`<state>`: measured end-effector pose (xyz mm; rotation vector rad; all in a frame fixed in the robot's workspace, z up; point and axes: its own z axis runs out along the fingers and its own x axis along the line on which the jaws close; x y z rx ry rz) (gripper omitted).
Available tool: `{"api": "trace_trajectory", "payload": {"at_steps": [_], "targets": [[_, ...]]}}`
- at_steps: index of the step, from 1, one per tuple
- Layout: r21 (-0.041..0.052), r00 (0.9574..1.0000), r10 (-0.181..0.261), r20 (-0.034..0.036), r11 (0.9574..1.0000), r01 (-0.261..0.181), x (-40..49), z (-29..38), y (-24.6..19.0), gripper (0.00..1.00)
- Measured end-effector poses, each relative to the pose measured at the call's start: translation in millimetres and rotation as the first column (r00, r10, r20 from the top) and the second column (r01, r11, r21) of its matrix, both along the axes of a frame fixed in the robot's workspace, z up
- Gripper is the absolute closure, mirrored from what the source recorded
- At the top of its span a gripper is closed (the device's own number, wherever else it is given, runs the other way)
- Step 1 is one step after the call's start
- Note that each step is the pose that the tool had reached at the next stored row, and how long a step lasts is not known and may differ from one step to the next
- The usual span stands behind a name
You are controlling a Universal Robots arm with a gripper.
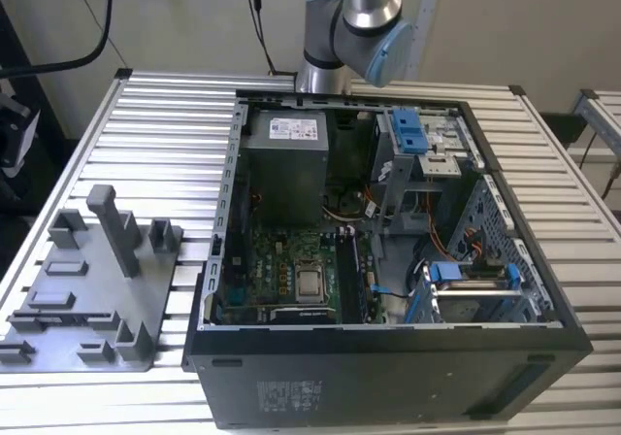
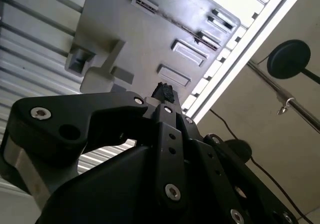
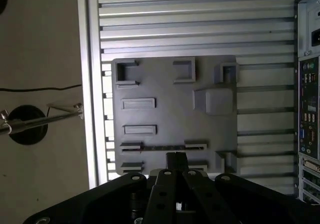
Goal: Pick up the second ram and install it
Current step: 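Pick up the second ram and move it above second insertion slot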
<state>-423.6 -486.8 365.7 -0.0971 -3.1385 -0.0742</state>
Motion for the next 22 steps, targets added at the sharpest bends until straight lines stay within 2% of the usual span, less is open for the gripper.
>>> {"api": "trace_trajectory", "payload": {"at_steps": [9, 13, 17, 22], "targets": [[0.0, 1.0, 0.006, 0.0, 1.0, -0.006, -0.3, 0.0, 0.0, 0.89], [-0.0001, 0.9983, 0.058, -0.0001, 0.9983, -0.058, -0.6, 0.0, 0.0, 0.89], [0.0, 0.9914, 0.131, 0.0, 0.9914, -0.131, -0.8, 0.0, 0.1, 0.89], [-0.0001, 0.9762, 0.217, -0.0001, 0.9762, -0.217, -0.9, -0.1, 0.0, 0.89]]}}
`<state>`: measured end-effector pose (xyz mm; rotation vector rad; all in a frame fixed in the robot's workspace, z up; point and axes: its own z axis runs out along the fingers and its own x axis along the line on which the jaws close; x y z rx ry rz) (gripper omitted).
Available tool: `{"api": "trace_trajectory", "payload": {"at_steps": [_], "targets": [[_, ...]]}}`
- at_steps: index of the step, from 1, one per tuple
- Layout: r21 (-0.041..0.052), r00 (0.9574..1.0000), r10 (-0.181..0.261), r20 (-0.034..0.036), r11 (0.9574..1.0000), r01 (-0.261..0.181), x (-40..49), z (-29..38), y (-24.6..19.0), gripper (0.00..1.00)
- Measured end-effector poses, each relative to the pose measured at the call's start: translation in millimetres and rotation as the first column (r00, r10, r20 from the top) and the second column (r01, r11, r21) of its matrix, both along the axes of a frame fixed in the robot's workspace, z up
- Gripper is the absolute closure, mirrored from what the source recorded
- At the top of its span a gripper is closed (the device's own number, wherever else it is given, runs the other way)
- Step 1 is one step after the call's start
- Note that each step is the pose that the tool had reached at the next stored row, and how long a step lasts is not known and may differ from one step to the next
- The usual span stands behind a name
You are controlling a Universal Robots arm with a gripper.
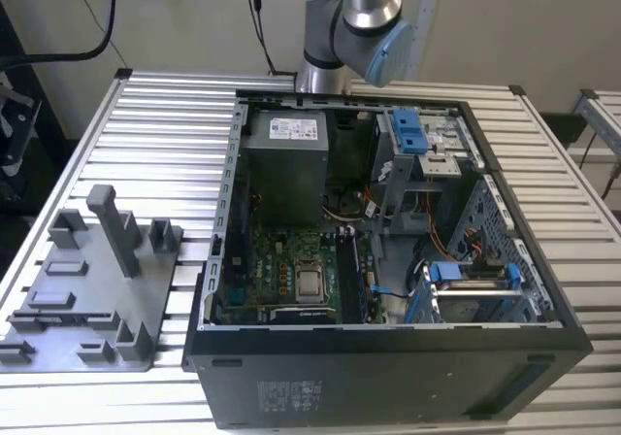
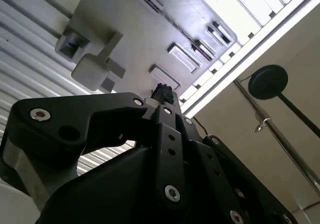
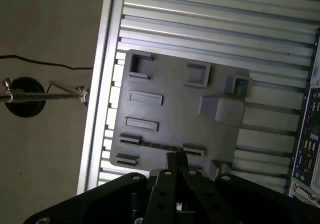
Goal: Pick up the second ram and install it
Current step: 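Pick up the second ram and move it above second insertion slot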
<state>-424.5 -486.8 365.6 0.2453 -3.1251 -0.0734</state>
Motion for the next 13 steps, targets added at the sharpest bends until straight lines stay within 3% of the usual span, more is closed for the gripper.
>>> {"api": "trace_trajectory", "payload": {"at_steps": [4, 7, 13], "targets": [[0.0, 0.9981, 0.062, 0.0001, 0.9981, -0.062, -0.7, -0.5, 0.0, 0.89], [0.0, 0.9944, 0.106, 0.0001, 0.9944, -0.106, -1.2, -0.9, 0.0, 0.89], [0.0001, 0.9809, 0.194, 0.0001, 0.9809, -0.194, -1.8, -1.9, 0.0, 0.89]]}}
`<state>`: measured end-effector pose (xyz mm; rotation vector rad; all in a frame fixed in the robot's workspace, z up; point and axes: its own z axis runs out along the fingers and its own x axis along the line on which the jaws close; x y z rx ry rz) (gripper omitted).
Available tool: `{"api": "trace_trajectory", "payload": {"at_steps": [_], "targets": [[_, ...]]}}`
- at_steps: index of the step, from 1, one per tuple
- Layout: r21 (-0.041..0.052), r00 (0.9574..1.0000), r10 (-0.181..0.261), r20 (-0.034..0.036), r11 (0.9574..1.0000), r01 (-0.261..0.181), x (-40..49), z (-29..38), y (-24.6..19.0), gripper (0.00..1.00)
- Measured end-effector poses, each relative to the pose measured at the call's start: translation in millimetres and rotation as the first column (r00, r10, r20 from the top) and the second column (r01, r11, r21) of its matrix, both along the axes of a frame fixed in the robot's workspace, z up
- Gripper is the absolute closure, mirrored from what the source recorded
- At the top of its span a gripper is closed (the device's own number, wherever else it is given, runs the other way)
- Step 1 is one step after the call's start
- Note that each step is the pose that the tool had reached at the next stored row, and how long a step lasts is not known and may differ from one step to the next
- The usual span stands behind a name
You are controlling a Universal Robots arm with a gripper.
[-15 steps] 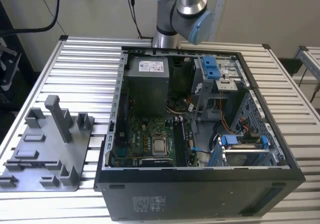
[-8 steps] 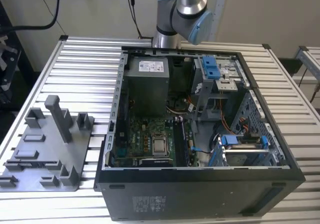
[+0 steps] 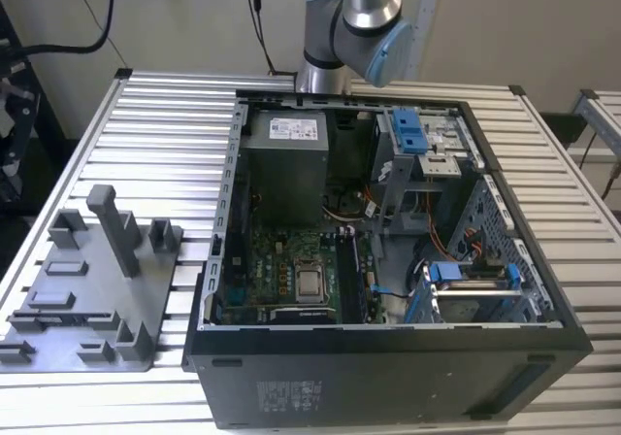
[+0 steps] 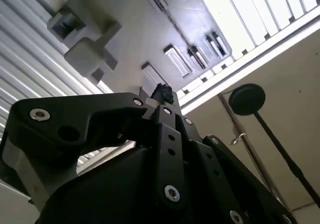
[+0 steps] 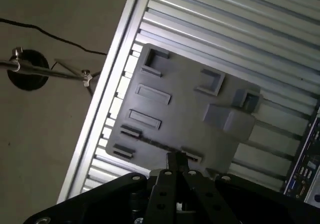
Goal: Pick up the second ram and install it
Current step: 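Pick up the second ram and move it above second insertion slot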
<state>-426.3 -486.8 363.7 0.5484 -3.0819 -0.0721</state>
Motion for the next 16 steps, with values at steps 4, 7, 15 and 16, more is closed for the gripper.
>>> {"api": "trace_trajectory", "payload": {"at_steps": [4, 7, 15, 16], "targets": [[0.0001, 0.9978, 0.066, 0.0001, 0.9978, -0.066, -0.2, -0.4, 0.0, 0.89], [0.0, 0.9931, 0.117, 0.0, 0.9931, -0.117, -0.2, -0.6, 0.0, 0.89], [0.0, 0.9692, 0.246, 0.0, 0.9692, -0.246, -0.1, -1.1, 0.0, 0.89], [0.0, 0.965, 0.262, 0.0, 0.965, -0.262, -0.1, -1.2, 0.0, 0.89]]}}
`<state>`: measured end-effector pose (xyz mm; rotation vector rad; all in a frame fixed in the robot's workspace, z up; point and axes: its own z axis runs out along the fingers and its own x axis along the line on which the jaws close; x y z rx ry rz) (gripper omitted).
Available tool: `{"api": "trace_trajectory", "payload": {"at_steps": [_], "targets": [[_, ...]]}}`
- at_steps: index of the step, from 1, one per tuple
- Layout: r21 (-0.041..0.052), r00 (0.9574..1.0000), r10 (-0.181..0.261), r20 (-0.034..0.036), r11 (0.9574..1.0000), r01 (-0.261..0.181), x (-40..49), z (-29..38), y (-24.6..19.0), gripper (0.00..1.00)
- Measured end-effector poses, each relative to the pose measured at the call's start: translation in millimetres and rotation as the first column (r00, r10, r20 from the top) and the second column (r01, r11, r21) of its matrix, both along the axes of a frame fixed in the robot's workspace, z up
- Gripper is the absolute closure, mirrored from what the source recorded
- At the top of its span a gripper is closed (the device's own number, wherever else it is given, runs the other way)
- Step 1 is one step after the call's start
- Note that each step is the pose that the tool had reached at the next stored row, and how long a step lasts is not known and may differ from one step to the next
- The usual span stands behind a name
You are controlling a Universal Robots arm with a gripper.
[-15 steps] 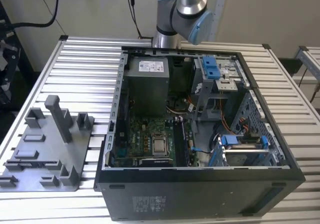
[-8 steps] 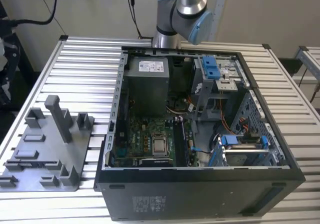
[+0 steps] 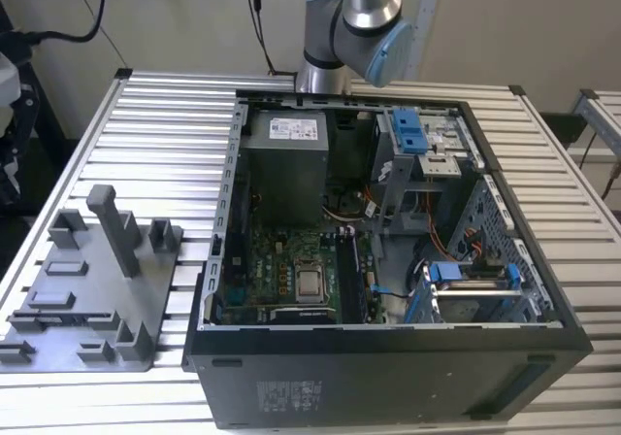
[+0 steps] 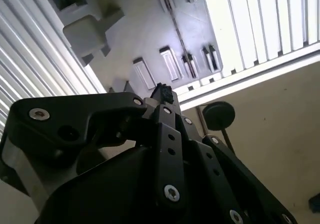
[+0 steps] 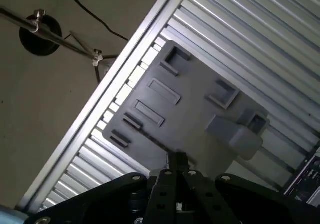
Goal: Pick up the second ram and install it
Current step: 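Pick up the second ram and move it above second insertion slot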
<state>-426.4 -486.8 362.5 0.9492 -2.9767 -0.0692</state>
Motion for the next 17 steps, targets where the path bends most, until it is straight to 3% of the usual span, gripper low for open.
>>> {"api": "trace_trajectory", "payload": {"at_steps": [5, 9, 13, 17], "targets": [[0.0001, 0.9966, 0.083, 0.0, 0.9966, -0.083, 0.0, -0.8, 0.0, 0.89], [0.0, 0.9885, 0.151, 0.0, 0.9885, -0.151, 0.0, -1.5, 0.0, 0.89], [0.0, 0.9751, 0.222, 0.0001, 0.9751, -0.222, 0.0, -2.1, 0.0, 0.89], [-0.0002, 0.9566, 0.291, 0.0006, 0.9566, -0.291, 0.0, -2.7, 0.0, 0.89]]}}
